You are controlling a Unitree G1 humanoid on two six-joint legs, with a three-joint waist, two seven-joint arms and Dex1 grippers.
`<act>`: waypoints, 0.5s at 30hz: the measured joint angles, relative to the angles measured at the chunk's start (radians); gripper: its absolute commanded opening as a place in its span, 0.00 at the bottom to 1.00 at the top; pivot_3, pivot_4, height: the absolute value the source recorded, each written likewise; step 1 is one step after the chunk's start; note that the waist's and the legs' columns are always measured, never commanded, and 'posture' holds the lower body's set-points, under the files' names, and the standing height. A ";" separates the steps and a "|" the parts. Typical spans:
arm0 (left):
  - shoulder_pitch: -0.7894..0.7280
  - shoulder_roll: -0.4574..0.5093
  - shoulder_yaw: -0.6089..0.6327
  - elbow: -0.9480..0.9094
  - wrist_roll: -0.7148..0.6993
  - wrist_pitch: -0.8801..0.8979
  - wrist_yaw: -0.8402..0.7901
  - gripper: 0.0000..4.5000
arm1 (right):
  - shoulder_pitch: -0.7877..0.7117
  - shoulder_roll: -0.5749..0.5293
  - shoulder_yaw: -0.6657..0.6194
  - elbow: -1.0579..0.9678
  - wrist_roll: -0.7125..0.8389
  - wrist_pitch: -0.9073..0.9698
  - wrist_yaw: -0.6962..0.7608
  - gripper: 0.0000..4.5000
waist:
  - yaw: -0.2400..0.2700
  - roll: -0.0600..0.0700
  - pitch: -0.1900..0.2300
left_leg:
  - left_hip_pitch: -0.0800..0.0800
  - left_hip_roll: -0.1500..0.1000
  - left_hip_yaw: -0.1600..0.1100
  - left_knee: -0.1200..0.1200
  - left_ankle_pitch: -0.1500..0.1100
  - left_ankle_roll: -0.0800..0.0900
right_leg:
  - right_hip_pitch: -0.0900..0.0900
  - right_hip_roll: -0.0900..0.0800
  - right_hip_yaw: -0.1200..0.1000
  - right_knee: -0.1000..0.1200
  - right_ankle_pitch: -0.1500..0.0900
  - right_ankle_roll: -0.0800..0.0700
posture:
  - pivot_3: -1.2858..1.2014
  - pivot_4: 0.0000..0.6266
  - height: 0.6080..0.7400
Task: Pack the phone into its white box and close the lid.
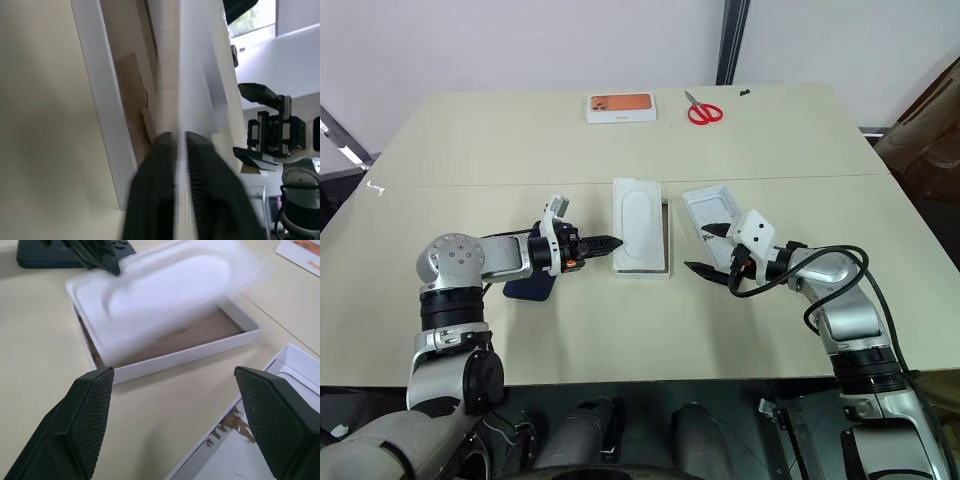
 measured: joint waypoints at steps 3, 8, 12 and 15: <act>-0.001 0.009 -0.021 -0.002 0.000 -0.004 -0.005 0.79 | 0.000 0.009 0.008 -0.001 -0.001 0.000 -0.011 0.90 | 0.000 0.000 0.000 | 0.000 0.000 0.000 0.000 0.000 0.000 | 0.000 0.000 0.000 0.000 0.000 0.000 | 0.52 0.24 0.95; -0.001 0.026 -0.039 -0.011 0.000 -0.027 -0.009 0.89 | -0.022 0.034 0.016 -0.001 -0.010 -0.002 -0.020 0.90 | -0.001 0.000 0.000 | 0.000 0.000 0.000 0.000 0.000 0.000 | 0.000 0.000 0.000 0.000 0.000 0.000 | 0.52 0.24 0.95; -0.001 0.031 -0.037 -0.013 0.003 -0.072 -0.008 0.89 | -0.067 0.065 0.032 -0.001 -0.014 -0.004 -0.036 0.90 | -0.002 0.000 0.000 | 0.000 0.000 0.000 0.000 0.000 0.000 | 0.000 0.000 0.000 0.000 0.000 0.000 | 0.52 0.24 0.95; 0.005 0.039 -0.056 -0.036 0.006 -0.128 -0.021 0.89 | -0.111 0.094 0.037 0.000 -0.012 0.005 -0.057 0.90 | -0.002 0.000 0.000 | 0.000 0.000 0.000 0.000 0.000 0.000 | -0.001 0.000 0.000 0.000 0.000 0.000 | 0.52 0.24 0.95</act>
